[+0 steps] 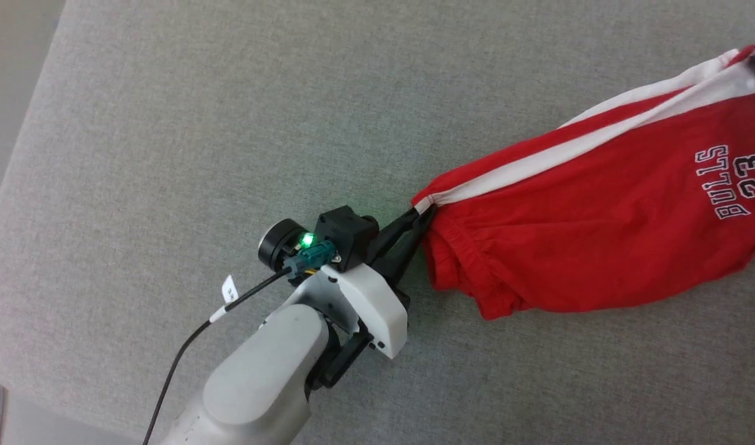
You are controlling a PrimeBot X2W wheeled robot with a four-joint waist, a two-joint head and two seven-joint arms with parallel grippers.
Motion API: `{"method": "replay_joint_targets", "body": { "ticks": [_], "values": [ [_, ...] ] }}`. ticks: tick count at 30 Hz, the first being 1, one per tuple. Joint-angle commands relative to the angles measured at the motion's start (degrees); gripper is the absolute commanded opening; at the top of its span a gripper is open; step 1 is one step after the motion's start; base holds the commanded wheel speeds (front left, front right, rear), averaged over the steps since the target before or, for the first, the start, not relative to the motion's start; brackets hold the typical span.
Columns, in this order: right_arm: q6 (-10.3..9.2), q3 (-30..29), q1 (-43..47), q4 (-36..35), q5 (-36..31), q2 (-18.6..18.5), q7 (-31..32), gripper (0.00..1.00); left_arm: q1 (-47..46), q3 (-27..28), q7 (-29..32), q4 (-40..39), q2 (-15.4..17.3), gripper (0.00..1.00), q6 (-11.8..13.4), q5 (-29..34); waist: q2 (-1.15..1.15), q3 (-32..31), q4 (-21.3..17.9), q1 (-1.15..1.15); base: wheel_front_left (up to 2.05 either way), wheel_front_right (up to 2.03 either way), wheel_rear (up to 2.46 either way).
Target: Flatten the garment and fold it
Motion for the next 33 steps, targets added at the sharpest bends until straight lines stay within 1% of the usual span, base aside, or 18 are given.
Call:
{"method": "replay_joint_targets", "body": {
  "ticks": [1,6,9,14,19,22,24,26,30,33],
  "values": [
    [-0.12,0.31,-0.91,0.60,0.24,0.30,-1.08,1.00,-0.51,0.01,-0.40,0.68,-0.14,1.00,0.11,0.08,0.00,-1.25,-0.75,0.00,0.00,0.00,0.00],
    [-0.12,3.13,0.39,2.39,2.72,1.14,-4.44,1.00,0.94,1.25,-1.47,1.96,0.35,1.00,1.21,-1.05,0.00,-6.12,-2.66,0.00,0.00,0.00,0.00],
    [-0.12,4.37,1.93,2.20,4.17,1.15,-8.07,1.00,2.61,2.61,-1.96,1.58,1.05,1.00,2.19,-2.39,0.00,-9.71,-3.88,0.00,0.00,0.00,0.00],
    [-0.12,5.54,6.09,-0.63,5.29,0.66,-17.17,1.00,6.43,5.91,-3.14,-0.97,2.21,1.00,5.14,-5.07,0.00,-15.01,-5.61,0.00,0.00,0.00,0.00],
    [-0.12,5.37,12.10,-4.76,3.11,0.00,-28.07,1.00,11.08,8.95,-5.10,-4.02,3.17,1.00,9.20,-6.58,0.00,-18.74,-7.45,0.00,0.00,0.00,0.00],
    [-0.12,3.60,16.13,-6.86,0.78,0.27,-33.95,1.00,14.00,10.25,-6.38,-5.35,3.46,1.00,11.52,-6.92,0.00,-20.21,-8.66,0.00,0.00,0.00,0.00],
    [-0.12,1.93,19.07,-8.75,-1.59,0.69,-36.44,1.00,15.64,10.56,-7.18,-5.89,3.85,1.00,13.15,-6.15,0.00,-20.83,-9.41,0.00,0.00,0.00,0.00],
    [-0.12,-0.95,22.30,-11.03,-4.16,2.00,-37.86,1.00,16.89,10.26,-7.98,-6.17,4.83,1.00,15.03,-3.90,0.00,-21.37,-10.34,0.00,0.00,0.00,0.00],
    [-0.12,-7.82,30.07,-17.92,-10.86,6.57,-38.78,1.00,19.40,10.53,-9.38,-7.01,5.19,1.00,17.95,-1.31,0.00,-22.14,-12.15,0.00,0.00,0.00,0.00],
    [-0.12,-13.10,36.63,-24.59,-14.76,11.43,-38.87,1.00,21.47,10.74,-9.97,-7.41,5.01,1.00,19.12,-0.21,0.00,-22.65,-13.36,0.00,0.00,0.00,0.00]
  ]
}}
